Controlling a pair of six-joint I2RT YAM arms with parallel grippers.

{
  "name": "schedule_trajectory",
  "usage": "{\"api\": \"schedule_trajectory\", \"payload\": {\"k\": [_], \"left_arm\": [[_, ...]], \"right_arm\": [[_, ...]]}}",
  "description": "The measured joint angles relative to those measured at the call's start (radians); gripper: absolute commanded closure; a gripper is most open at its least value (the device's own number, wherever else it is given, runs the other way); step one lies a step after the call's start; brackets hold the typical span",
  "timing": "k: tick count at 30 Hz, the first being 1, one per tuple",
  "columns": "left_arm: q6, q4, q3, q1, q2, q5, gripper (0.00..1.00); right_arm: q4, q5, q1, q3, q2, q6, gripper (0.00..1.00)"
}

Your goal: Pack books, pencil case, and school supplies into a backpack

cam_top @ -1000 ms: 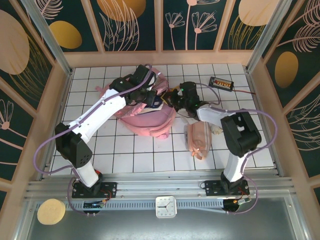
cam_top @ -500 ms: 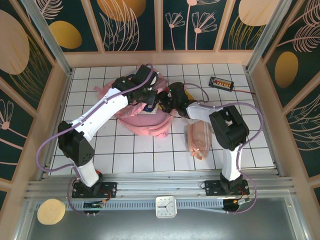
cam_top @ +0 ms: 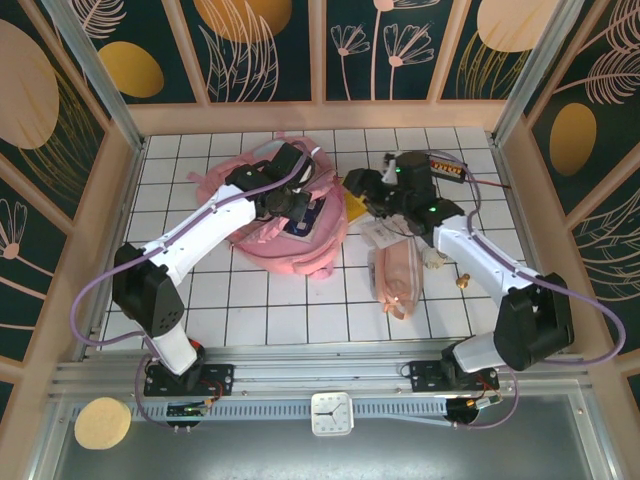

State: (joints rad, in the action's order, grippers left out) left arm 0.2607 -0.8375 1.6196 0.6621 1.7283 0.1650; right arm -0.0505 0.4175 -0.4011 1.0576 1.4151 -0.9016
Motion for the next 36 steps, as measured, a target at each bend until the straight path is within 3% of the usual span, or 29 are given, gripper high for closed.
{"api": "schedule_trajectory", "payload": {"k": [5, 13, 19, 25, 26, 27, 29, 36], "left_arm": [[0.0, -0.015, 0.027, -0.003, 0.0, 0.0, 1.0], [0.015, -0.091, 0.252, -0.017, 0.082, 0.0, 1.0], [0.023, -0.08, 0.136, -0.015, 0.046, 0.009, 1.0], [0.034, -0.092, -0.017, -0.018, -0.035, 0.053, 1.0], [0.037, -0.094, -0.035, -0.021, -0.052, 0.06, 0.95], [0.041, -0.095, -0.055, -0.027, -0.072, 0.066, 0.75], [0.053, -0.1, -0.085, -0.037, -0.107, 0.069, 0.5], [0.153, -0.098, -0.058, -0.047, -0.16, -0.013, 0.38]], "right_arm": [[-0.029, 0.021, 0.138, 0.038, 0.137, 0.075, 0.41], [-0.009, 0.115, 0.159, 0.185, 0.387, 0.116, 0.41], [-0.014, 0.095, 0.184, 0.437, 0.627, 0.152, 0.4], [-0.072, 0.029, 0.19, 0.548, 0.734, 0.24, 0.4], [-0.088, 0.017, 0.192, 0.55, 0.736, 0.261, 0.4], [-0.105, 0.004, 0.197, 0.554, 0.737, 0.284, 0.4], [-0.138, -0.013, 0.21, 0.568, 0.742, 0.33, 0.4], [-0.232, -0.023, 0.283, 0.6, 0.761, 0.495, 0.41]]}}
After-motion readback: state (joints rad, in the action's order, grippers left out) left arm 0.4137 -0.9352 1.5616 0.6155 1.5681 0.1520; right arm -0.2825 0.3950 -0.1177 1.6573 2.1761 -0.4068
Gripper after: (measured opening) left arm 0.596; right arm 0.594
